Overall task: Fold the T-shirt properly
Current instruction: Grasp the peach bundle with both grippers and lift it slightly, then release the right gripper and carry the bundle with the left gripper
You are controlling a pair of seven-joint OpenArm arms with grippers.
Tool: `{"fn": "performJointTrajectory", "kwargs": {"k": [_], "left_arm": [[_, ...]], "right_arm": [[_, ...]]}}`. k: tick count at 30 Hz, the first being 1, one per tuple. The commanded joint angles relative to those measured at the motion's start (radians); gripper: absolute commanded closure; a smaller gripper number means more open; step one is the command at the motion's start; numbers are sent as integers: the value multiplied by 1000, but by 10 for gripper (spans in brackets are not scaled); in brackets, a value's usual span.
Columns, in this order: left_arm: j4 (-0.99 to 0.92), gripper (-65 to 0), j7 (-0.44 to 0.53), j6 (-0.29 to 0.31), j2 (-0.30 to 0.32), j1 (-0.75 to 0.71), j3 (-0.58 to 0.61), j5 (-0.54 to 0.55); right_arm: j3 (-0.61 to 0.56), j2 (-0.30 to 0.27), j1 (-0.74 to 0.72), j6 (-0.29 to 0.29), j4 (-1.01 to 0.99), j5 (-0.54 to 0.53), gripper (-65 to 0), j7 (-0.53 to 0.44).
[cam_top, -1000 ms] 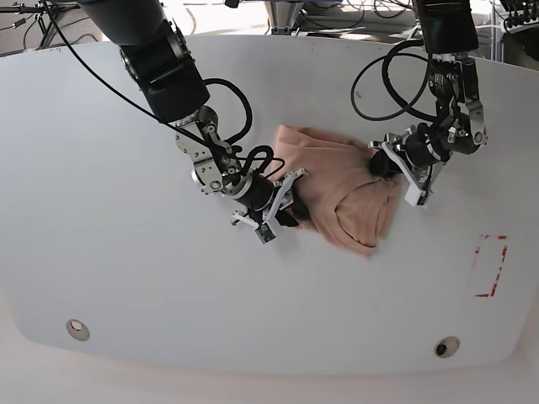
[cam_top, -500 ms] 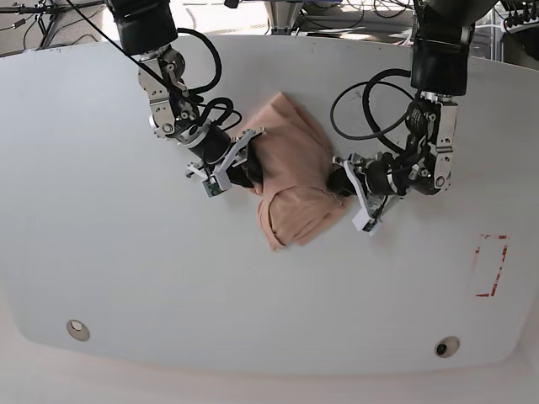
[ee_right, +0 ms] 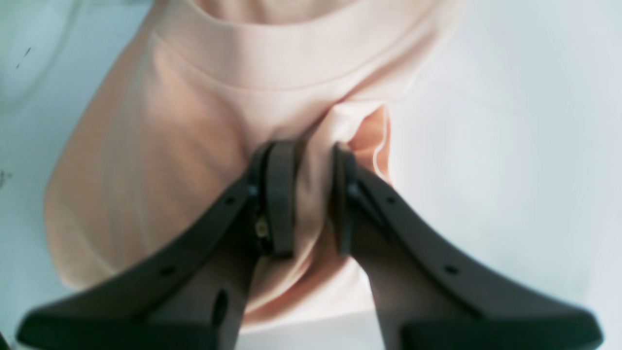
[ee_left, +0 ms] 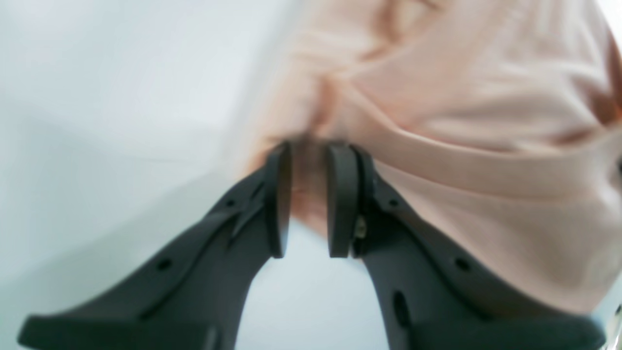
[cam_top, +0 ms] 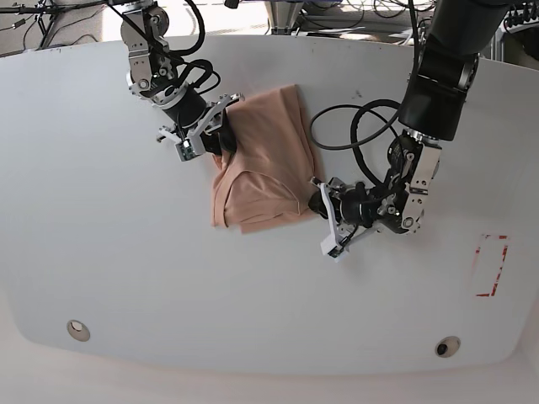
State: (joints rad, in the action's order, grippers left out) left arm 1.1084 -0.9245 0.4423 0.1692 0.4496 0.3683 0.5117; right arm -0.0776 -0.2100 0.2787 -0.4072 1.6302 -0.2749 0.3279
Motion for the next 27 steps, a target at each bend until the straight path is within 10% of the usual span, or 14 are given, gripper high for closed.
{"fn": "performJointTrajectory", "kwargs": {"k": [1,18,27], "left_arm": [[71,-107,17,6,3,36,-19,15],[530,-107,12,8,-3,-113,-233,15],[706,-107,20,-46,-147,-360,-277,5]], "right_arm": [[3,-3,-2,-6,95,-13,-116,35],[46,-7,-62,-5,328,-7,-116,279],[216,-10,-66,-12,328,-10,-116,280]]}}
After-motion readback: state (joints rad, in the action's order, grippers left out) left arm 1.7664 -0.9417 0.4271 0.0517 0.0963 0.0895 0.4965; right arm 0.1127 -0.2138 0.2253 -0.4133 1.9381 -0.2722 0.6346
